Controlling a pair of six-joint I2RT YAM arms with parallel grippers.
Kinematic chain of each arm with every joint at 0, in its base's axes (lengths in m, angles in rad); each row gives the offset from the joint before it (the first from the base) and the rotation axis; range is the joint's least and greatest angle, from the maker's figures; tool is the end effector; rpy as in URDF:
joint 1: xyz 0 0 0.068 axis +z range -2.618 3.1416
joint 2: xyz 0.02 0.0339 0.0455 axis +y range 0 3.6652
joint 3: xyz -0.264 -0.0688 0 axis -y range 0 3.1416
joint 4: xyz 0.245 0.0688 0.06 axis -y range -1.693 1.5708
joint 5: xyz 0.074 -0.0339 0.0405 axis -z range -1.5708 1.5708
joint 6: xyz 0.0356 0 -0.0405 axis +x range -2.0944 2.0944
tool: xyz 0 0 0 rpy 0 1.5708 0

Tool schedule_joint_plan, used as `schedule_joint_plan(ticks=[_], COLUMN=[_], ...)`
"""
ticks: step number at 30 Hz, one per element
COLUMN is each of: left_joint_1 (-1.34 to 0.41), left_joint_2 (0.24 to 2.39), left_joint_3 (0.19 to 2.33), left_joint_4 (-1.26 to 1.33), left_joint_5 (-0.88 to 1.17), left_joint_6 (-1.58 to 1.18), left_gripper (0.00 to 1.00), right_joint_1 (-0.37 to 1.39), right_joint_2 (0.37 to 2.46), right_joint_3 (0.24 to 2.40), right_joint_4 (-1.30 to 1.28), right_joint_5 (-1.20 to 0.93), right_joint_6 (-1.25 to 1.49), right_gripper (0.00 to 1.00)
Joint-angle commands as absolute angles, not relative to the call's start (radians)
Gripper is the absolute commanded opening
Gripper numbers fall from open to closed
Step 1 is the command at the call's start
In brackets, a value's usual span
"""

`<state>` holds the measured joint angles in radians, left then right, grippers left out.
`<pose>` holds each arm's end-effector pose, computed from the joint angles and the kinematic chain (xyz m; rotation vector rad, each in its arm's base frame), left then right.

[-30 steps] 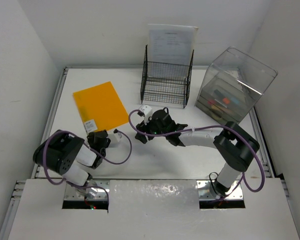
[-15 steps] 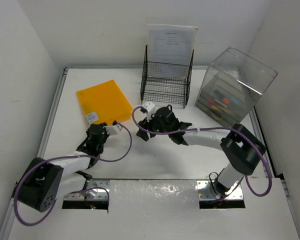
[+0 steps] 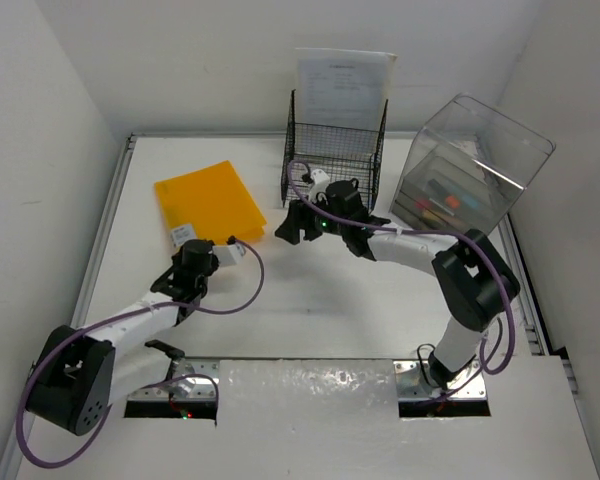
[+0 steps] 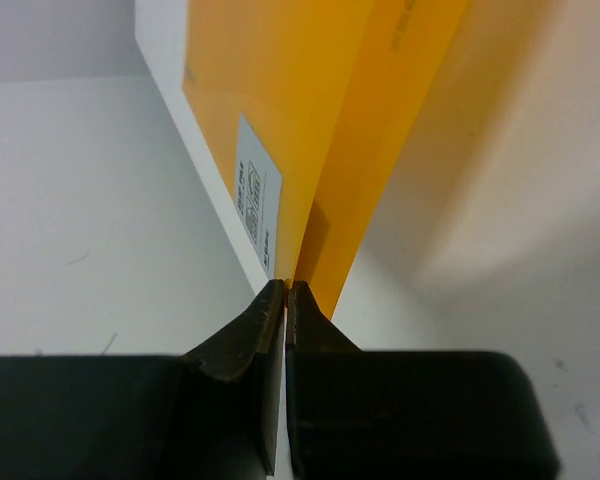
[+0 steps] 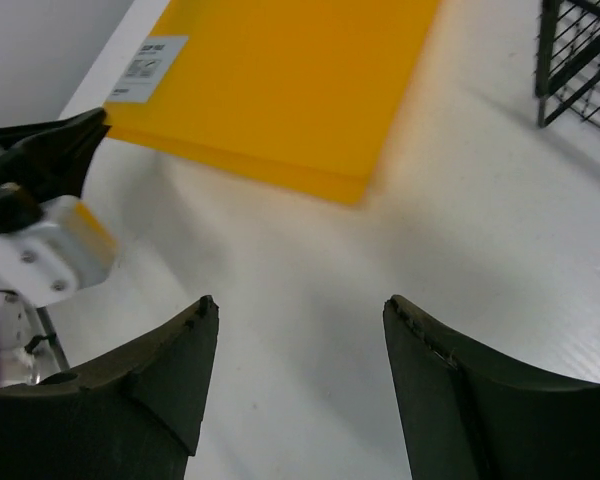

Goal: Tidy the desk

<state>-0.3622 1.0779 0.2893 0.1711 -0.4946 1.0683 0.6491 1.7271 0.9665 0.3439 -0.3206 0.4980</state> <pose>0.1895 -0.0537 0.1536 1.2485 1.8825 0.9306 0.2947 0.2377 0.2052 -0.3812 2.0900 1.0333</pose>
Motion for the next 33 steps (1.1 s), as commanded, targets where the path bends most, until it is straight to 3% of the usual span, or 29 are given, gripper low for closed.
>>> schedule_joint_plan(ticks=[1, 9, 15, 26, 33], left_joint_1=[-0.367, -0.367, -0.367, -0.367, -0.367], left_joint_2=[1.028, 0.985, 0.948, 0.916, 0.89], left_joint_3=[0.4, 0.557, 0.724, 0.883, 0.982], left_joint_4=[0.048, -0.129, -0.267, -0.478, -0.626], left_joint_5=[-0.522, -0.546, -0.528, -0.431, -0.347], left_joint_6=[1.057, 1.087, 1.098, 1.092, 1.101], left_gripper=[0.0, 0.0, 0.0, 0.0, 0.0], right_joint_1=[0.643, 0.643, 0.644, 0.644, 0.641], right_joint_2=[1.752, 1.654, 1.664, 1.879, 1.974], right_joint_3=[1.04, 0.913, 0.862, 1.098, 1.258], right_joint_4=[0.423, 0.477, 0.65, 0.687, 0.769], right_joint_5=[-0.373, -0.399, -0.497, -0.618, -0.666], right_joint_6=[0.516, -0.062, -0.296, -0.347, -0.242], right_gripper=[0.66, 0.72, 0.78, 0.81, 0.82])
